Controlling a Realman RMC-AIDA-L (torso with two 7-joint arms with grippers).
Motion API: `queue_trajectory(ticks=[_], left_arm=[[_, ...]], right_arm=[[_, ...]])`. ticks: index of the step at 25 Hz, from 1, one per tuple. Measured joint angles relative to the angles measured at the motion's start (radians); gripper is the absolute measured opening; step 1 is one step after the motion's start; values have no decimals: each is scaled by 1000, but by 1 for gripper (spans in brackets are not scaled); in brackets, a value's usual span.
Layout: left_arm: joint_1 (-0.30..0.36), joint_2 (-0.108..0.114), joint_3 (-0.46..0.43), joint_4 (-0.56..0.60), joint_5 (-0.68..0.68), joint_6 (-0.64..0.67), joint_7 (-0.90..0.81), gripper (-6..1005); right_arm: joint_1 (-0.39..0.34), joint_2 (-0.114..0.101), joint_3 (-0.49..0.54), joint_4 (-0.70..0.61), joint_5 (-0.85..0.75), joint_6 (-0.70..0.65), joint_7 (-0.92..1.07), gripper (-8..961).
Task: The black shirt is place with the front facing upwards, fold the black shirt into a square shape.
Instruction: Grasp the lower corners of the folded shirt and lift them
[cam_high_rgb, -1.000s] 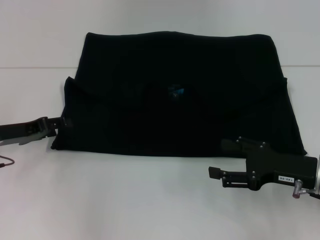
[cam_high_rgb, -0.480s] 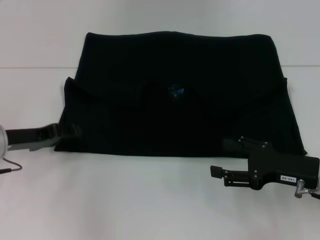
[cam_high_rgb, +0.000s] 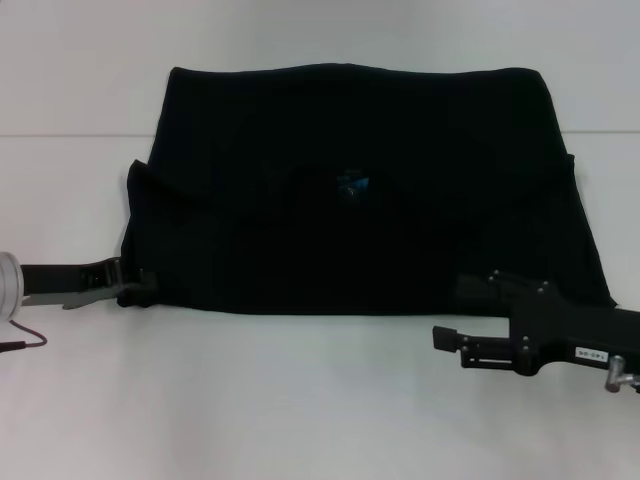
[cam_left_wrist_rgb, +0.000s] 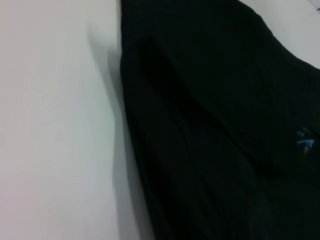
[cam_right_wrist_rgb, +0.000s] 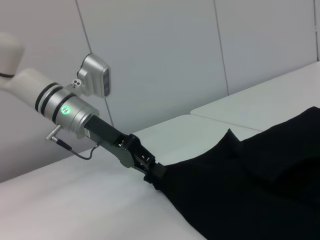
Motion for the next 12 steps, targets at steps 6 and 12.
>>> queue_trajectory(ticks=[6,12], left_arm=[[-2,2,-4,0,1,21,2,93],[-6,7,-7,0,1,36,0,44]], right_arm=[[-7,-26,20,-99,-1,-40,190,941],[21,-125,9,-305,-131,-20,747,940]])
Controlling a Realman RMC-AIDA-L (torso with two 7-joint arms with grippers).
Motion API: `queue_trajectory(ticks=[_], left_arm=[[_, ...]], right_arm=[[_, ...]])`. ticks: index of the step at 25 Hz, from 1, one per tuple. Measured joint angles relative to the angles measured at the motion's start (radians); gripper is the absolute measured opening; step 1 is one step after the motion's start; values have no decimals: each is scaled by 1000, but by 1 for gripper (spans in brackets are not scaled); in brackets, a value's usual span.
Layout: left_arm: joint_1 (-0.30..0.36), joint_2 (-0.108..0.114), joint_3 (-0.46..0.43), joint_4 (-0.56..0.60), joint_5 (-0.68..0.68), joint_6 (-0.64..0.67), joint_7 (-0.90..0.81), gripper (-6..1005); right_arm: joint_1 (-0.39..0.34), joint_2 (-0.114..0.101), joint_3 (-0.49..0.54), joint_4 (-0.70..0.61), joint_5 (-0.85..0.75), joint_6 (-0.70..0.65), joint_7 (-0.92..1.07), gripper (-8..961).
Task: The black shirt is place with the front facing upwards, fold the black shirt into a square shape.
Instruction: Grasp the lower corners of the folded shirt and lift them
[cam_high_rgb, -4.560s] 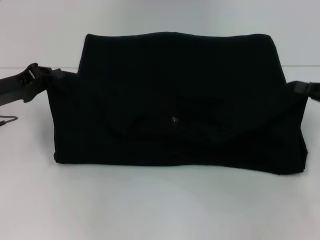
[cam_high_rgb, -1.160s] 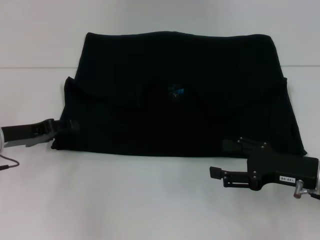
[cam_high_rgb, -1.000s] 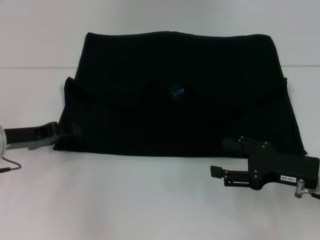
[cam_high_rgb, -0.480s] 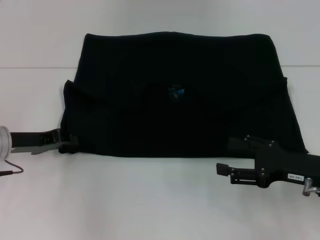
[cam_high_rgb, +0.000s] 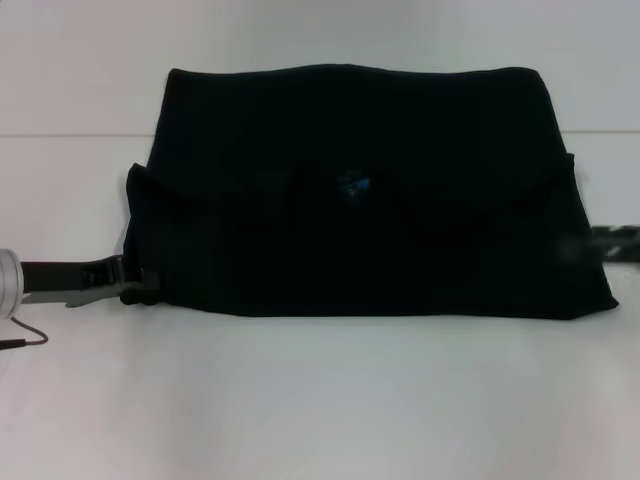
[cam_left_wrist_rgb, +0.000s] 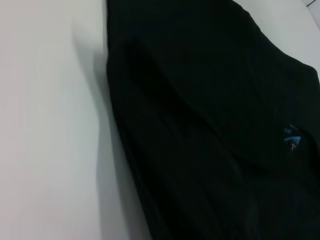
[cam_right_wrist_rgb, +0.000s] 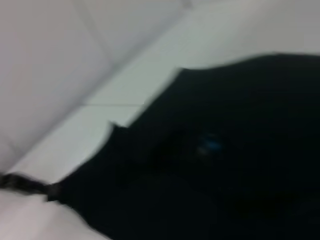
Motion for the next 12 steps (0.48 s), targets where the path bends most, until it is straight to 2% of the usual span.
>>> queue_trajectory(ticks=[3,5,8,12], left_arm=[[0,0,0,0,0,1,1,44],[0,1,0,0,0,1,3,45],[-2,2,0,0,-1,4,12,43],[-2,2,-1,0,-6,6,19,39]], right_arm=[[49,-65,-8,-34,-125,21,301,939],[82,-90,-8,-48,-201,35,449,939],[119,-88,-9,-75,-293,73,539,939],[162,-74,-38,-19,-381,169,544,938]])
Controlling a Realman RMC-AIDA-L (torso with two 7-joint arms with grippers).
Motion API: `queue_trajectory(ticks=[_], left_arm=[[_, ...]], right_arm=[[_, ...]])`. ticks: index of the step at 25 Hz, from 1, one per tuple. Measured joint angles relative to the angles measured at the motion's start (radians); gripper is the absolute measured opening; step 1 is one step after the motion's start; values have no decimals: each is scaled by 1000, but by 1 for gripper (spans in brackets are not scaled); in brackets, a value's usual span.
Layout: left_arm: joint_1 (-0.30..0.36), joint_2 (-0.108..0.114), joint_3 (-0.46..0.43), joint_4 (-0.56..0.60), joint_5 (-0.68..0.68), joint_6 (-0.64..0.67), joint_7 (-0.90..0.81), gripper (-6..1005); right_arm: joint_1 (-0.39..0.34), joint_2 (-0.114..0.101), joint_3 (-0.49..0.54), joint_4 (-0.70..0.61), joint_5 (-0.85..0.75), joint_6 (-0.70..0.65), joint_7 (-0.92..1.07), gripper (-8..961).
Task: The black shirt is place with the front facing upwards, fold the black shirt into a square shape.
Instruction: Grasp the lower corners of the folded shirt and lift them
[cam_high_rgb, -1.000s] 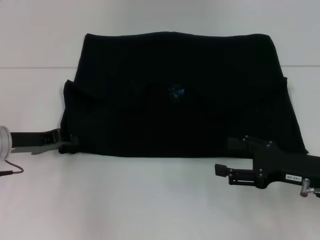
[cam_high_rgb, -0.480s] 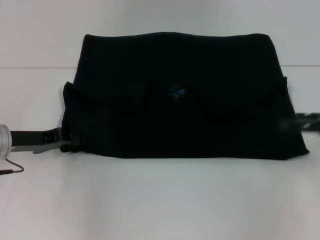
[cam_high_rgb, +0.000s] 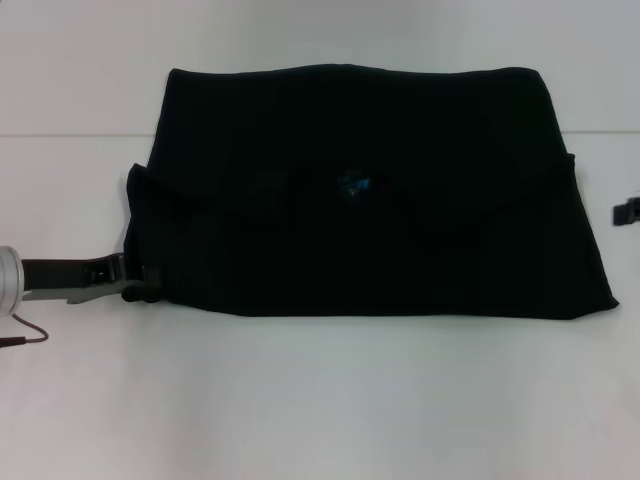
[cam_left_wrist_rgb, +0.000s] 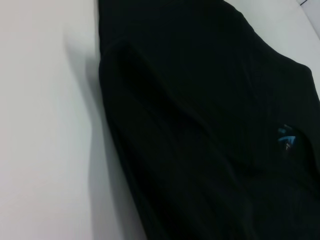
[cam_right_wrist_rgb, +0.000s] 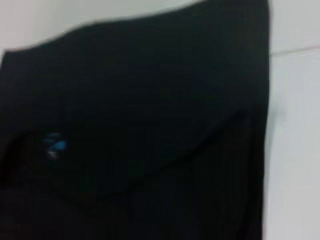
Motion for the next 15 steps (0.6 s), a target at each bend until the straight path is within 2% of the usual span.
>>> queue_trajectory(ticks=[6,11,15], left_arm=[[-3,1,-1,0,3,0,-4,36],[-5,2,-1,0,4,0,-5,37],[-7,3,-1,0,4,1,-6,37]], right_arm=[[34,18,-73,127,-16,77,-18,915],[42,45,-120,148,-17,101,-19,892],[44,54,-153,161,-18,119,-18,874]])
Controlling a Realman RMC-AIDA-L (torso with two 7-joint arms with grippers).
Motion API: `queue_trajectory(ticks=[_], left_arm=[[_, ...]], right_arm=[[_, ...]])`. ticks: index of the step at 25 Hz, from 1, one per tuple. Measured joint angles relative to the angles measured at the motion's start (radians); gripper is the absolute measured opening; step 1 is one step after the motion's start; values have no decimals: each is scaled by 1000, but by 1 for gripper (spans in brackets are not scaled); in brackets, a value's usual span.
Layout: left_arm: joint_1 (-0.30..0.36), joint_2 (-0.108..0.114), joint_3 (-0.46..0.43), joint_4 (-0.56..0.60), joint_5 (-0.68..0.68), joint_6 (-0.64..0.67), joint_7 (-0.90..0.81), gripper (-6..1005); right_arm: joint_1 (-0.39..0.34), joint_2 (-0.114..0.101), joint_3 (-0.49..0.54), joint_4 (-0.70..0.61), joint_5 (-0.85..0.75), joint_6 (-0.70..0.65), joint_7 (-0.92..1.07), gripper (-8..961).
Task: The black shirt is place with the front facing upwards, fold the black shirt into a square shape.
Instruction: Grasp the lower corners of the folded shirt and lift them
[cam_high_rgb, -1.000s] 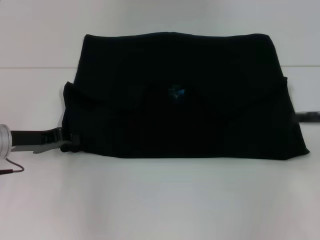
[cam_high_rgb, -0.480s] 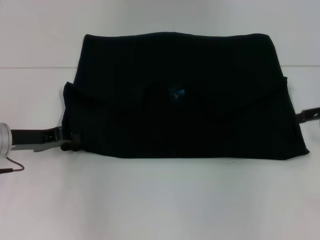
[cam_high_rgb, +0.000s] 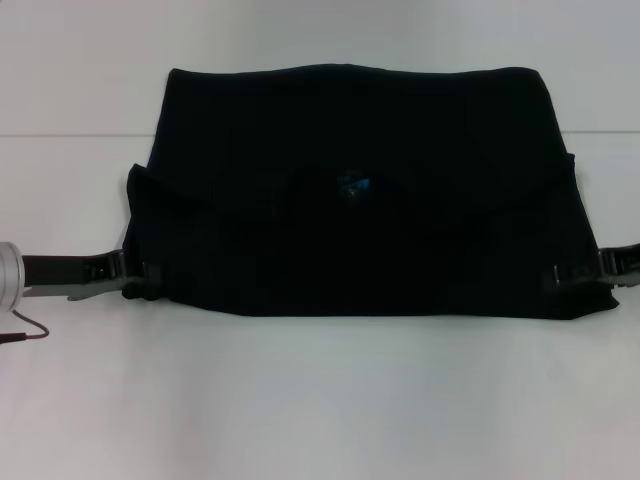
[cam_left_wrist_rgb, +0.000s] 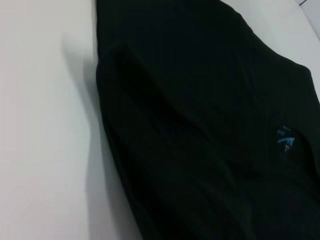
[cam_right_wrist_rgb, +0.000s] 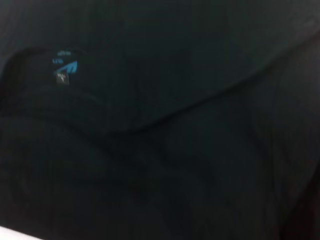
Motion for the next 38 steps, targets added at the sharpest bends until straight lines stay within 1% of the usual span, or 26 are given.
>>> queue_trajectory(ticks=[10,16,21,24,27,29,31,34,36,38], left_arm=[[-4,2,0,0,-5,1,-1,38],[-7,2,0,0,-6,1,-2,38],[-8,4,0,0,-7,12,-3,39],[-8,6,-6,3,-9,46,-4,39],[-7,19,-30,12,-8,133,0,39],[0,33,-51,15,-3,229,0,39],[13,46,-69,18,2,326,-1,40],[45,63,-86,41,14,512,3,40],[72,68,-92,63,41,623,5,40],[89,70,-100,76,97,713,4,40]], right_arm=[[-2,0,-11,7,-11,-15,-1,828],[-6,0,-11,7,-19,-18,-2,704],[-7,-8,-2,4,-13,-52,-9,600],[-7,-15,-1,-10,-11,-93,-15,354],[-13,-21,-1,-46,-11,-168,-35,230],[-22,-27,0,-71,-10,-234,-58,147],[-36,-36,3,-98,-10,-331,-104,101],[-55,-41,1,-113,-13,-470,-180,33],[-72,-40,-6,-114,-24,-557,-237,35],[-83,-33,-9,-108,-44,-615,-290,38]])
